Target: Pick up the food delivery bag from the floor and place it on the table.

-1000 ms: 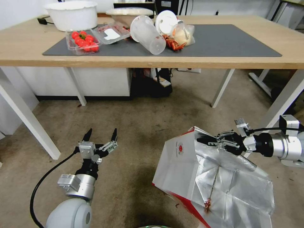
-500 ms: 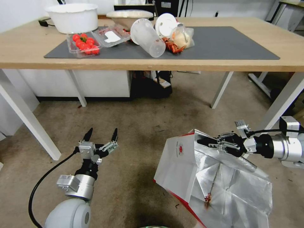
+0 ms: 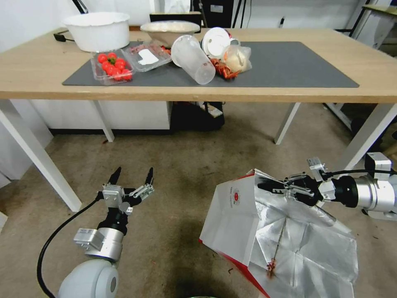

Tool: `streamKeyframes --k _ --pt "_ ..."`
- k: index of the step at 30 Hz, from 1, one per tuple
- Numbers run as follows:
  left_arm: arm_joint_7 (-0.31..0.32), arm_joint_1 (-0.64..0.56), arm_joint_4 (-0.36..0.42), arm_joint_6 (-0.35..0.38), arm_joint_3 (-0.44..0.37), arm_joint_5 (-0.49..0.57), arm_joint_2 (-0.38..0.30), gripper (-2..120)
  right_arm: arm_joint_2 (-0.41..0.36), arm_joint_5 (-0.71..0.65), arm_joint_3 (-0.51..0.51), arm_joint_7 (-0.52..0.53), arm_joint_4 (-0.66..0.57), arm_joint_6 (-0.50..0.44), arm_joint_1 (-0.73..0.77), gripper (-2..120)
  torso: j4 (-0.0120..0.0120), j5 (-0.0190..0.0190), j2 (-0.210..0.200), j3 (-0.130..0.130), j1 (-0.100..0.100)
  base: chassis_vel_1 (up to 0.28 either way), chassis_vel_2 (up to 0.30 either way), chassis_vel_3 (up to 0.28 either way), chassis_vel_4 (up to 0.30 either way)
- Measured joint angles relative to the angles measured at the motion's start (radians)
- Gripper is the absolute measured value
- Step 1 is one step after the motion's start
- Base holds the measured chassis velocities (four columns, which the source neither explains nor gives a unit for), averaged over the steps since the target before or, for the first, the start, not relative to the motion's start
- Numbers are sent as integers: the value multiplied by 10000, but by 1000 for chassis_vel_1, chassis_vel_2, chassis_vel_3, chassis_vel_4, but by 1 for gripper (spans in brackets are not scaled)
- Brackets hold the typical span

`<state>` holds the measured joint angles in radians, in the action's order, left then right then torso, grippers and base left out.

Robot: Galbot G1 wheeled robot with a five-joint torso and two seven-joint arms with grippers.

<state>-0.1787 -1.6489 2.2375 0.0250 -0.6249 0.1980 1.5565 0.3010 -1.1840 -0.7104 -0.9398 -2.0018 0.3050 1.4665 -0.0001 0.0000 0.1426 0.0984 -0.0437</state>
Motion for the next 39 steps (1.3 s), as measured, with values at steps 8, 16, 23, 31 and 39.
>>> streamKeyframes --k 8,16,23,31,39 --pt "8 -28 21 8 -2 -8 10 99 -28 -49 8 -52 -5 12 0 0 0 0 332 265 -67 0 0 0 0" --pt "27 -65 87 20 -16 -10 -4 99 -46 -84 8 -97 -31 31 20 0 0 0 656 516 -138 0 0 0 0" --pt "40 -86 140 27 -25 -11 -8 99 -76 -150 8 -104 -54 49 20 0 0 0 907 710 -197 0 0 0 0" --pt "58 -118 185 48 -27 -11 3 99 -87 -191 8 -114 -99 64 33 0 0 0 1284 994 -292 0 0 0 0" --pt "73 -116 204 72 -39 -9 -1 99 -87 -195 8 -163 -116 79 62 0 0 0 1610 1217 -397 0 0 0 0"
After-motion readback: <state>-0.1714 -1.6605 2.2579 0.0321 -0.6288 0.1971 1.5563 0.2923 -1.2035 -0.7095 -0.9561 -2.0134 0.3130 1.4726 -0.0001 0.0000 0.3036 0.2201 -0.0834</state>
